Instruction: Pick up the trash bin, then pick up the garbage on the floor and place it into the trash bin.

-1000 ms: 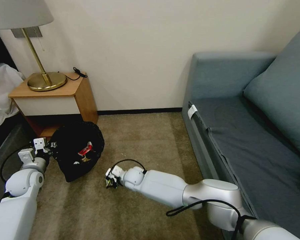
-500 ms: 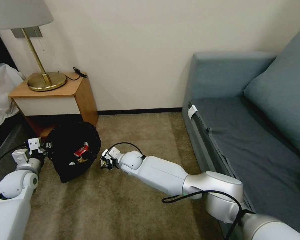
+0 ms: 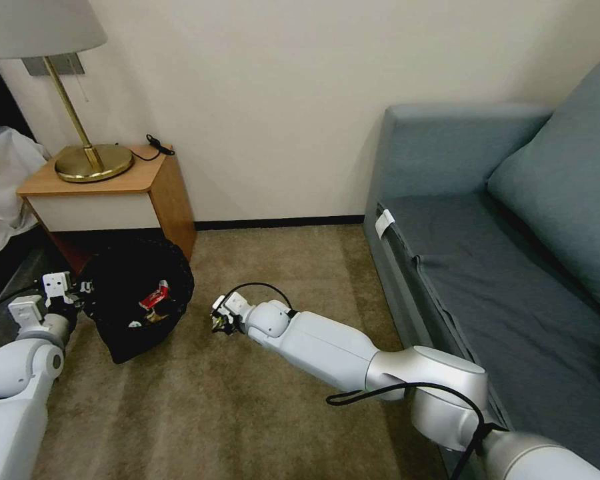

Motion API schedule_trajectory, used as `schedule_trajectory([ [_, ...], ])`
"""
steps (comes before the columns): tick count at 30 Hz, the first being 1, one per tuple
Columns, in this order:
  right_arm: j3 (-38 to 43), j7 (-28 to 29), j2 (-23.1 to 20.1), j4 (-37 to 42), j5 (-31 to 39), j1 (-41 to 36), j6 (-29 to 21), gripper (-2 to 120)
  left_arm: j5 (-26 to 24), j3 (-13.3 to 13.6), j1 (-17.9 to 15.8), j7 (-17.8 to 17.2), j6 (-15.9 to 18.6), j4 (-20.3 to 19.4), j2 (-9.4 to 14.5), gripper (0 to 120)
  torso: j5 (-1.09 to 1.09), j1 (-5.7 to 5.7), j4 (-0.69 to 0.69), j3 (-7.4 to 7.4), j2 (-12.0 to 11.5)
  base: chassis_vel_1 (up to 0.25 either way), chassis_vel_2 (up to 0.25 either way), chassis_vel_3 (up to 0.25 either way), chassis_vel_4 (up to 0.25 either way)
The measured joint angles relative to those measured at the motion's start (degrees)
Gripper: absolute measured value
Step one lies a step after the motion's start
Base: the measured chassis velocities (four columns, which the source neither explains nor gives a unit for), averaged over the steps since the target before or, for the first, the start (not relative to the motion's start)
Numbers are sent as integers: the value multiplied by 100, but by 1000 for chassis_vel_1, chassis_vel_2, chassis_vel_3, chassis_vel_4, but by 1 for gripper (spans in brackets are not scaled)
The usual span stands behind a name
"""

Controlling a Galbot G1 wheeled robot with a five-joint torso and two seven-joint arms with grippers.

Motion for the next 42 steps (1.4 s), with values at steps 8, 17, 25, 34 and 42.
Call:
schedule_trajectory([
  [8, 409, 29, 2, -260, -105, 156, 53, 0, 0, -5, -5, 1, -42, 141, 48, 4, 0, 0, 0, 0, 1, 0, 0, 0, 0],
  [17, 755, 102, 2, -163, -163, 236, 43, 0, 17, 39, -59, 6, -80, 270, 46, 4, 0, 0, 0, 0, 1, 0, 0, 0, 0],
  [25, 1144, 169, 1, 456, 39, 470, 2, 0, 54, 104, -125, 12, -102, 405, -3, 4, 0, 0, 1, 0, 1, 0, 0, 0, 0],
  [34, 1122, 217, 1, 1323, 821, 593, -25, 0, 124, 223, -190, 11, -83, 376, -168, 4, 0, 0, 0, 0, 1, 0, 0, 0, 0],
  [42, 866, 269, 1, 2180, 1815, 503, -162, 0, 125, 243, -192, 8, -57, 310, -218, 4, 0, 0, 0, 0, 1, 0, 0, 0, 0],
])
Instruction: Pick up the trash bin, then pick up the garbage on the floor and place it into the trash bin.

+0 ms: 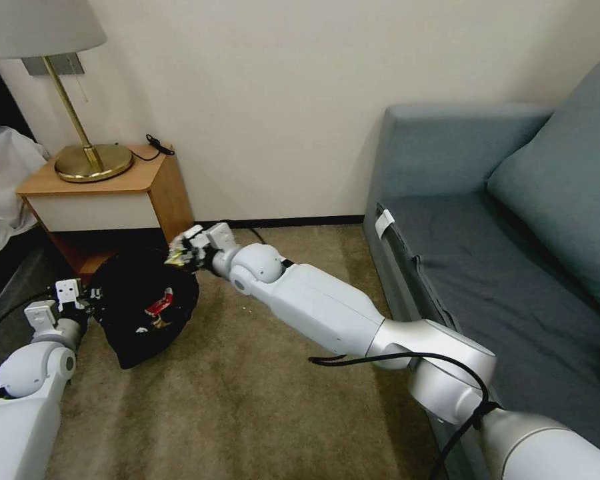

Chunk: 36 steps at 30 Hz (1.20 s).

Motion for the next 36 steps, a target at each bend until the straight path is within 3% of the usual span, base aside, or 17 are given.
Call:
schedule_trajectory([
  [10, -193, 45, 0, 318, 338, -89, -131, 0, -1, 9, 0, -1, 1, 8, -8, 4, 0, 0, 0, 0, 0, 0, 0, 0, 0],
  [27, -461, -147, -1, -1146, -89, -61, 303, 0, -38, 68, 159, -25, 101, -401, -205, 4, 0, 0, -1, 0, 0, 0, 0, 0, 0],
  [29, -465, -130, 0, -1171, -136, -86, 351, 10, -29, 71, 171, -26, 104, -414, -244, 4, 1, 0, -1, 0, 0, 0, 0, 0, 0],
  [34, -466, -97, 0, -1168, -162, -118, 373, 20, -15, 78, 175, -32, 109, -418, -285, 4, 1, 0, -1, 0, 0, 0, 0, 0, 0],
  [36, -465, -69, -1, -1063, -157, -137, 373, 31, 3, 90, 174, -33, 110, -419, -329, 4, 1, 0, -1, 0, 0, 0, 0, 0, 0],
])
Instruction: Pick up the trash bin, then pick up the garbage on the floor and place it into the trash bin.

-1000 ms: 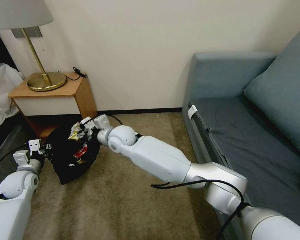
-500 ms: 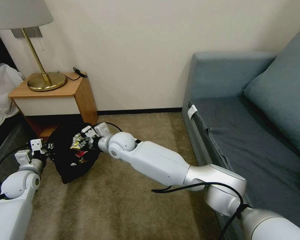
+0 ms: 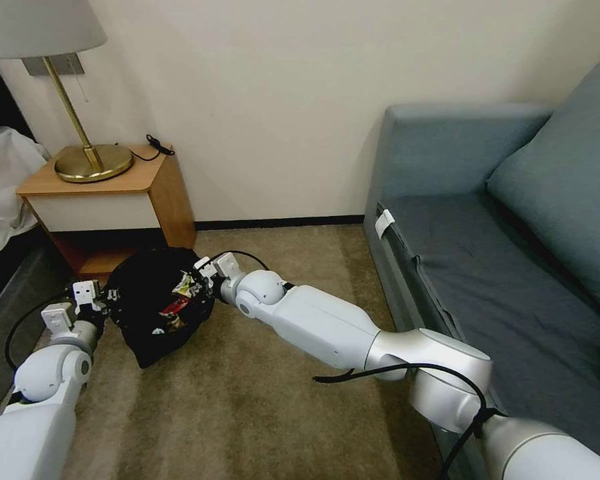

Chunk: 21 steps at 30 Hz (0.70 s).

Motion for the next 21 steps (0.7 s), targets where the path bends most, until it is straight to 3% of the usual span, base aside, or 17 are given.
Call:
schedule_trajectory([
  [1, 0, 0, 0, 0, 0, 0, 0, 31, 0, 0, 0, 0, 0, 0, 0, 4, 0, 0, 0, 0, 0, 0, 0, 0, 0],
  [4, -27, 39, 0, 196, 19, -4, -7, 48, 40, 8, -4, 0, 0, 6, -59, 4, 0, 0, 1, 0, 0, 0, 0, 0, 0],
  [5, -27, 39, 0, 196, 19, -4, -7, 48, 40, 8, -4, 0, 0, 6, -59, 4, 0, 0, 1, 0, 0, 0, 0, 0, 0],
  [7, -39, 71, 0, 393, 38, -10, -21, 60, 53, -5, 11, -13, 1, 23, -79, 4, 0, 0, 0, 0, 0, 0, 0, 0, 0],
  [15, 90, 123, 1, 568, -27, -17, -45, 85, 47, -83, 16, -82, 0, 119, -80, 4, 0, 0, 1, 0, 0, 0, 0, 0, 0],
  [17, 228, 164, 1, 560, -74, -20, -48, 96, -30, -99, 24, -107, 19, 119, -98, 4, 0, 0, 0, 0, 0, 0, 0, 0, 0],
  [21, 395, 191, 0, 553, -107, -20, -48, 99, -176, -108, 25, -189, 96, 68, -141, 4, 0, 0, 0, 0, 0, 0, 0, 0, 0],
])
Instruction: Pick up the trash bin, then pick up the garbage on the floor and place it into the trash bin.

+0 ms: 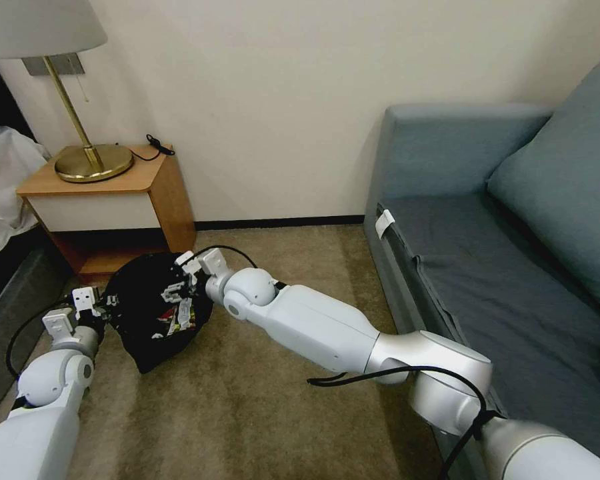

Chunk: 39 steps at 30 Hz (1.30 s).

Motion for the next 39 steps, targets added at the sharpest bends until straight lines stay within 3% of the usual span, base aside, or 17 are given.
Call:
schedule_trajectory([
  [5, 317, 5, 1, -82, -130, 0, 10, 100, -298, -45, -14, -169, 147, -81, -79, 4, 0, 0, 0, 0, 0, 0, 0, 0, 0],
  [9, 671, 7, 0, -176, -291, 8, 63, 100, -892, -172, -14, -495, 351, -208, -173, 4, 0, 0, -2, 0, 0, 0, 0, 0, 0],
  [12, 948, 6, 0, -116, -323, -25, 66, 100, -1461, -343, -14, -1037, 563, -264, -264, 4, 1, 0, -1, 0, 0, 0, 0, 0, 0],
  [13, 948, 6, 0, -116, -323, -25, 66, 100, -1461, -343, -14, -1037, 563, -264, -264, 4, 1, 0, -1, 0, 0, 0, 0, 0, 0],
  [15, 1109, -7, -76, -29, -359, -101, 67, 100, -1732, -475, -3, -1367, 672, -258, -330, 4, 1, 0, 4, 0, 0, 0, 0, 0, 0],
  [19, 1363, -12, -265, 55, -422, -226, 67, 100, -1899, -617, -1, -1602, 732, -120, -384, 4, 1, 0, -3, 0, 0, 0, 0, 0, 0],
  [26, 1505, -23, -423, 221, -487, -379, 67, 100, -1928, -684, -3, -1732, 736, 83, -419, 4, 0, 0, 1, 0, 0, 0, 0, 0, 0],
  [38, 1598, -9, -491, 319, -507, -471, 101, 100, -1852, -671, 53, -1704, 728, 29, -399, 43, 0, 0, 0, 0, 0, 0, 0, 0, 0],
  [39, 1623, -8, -476, 309, -517, -480, 116, 100, -1721, -681, 76, -1686, 689, 16, -378, 51, 0, 0, 0, 0, 0, 0, 0, 0, 0],
])
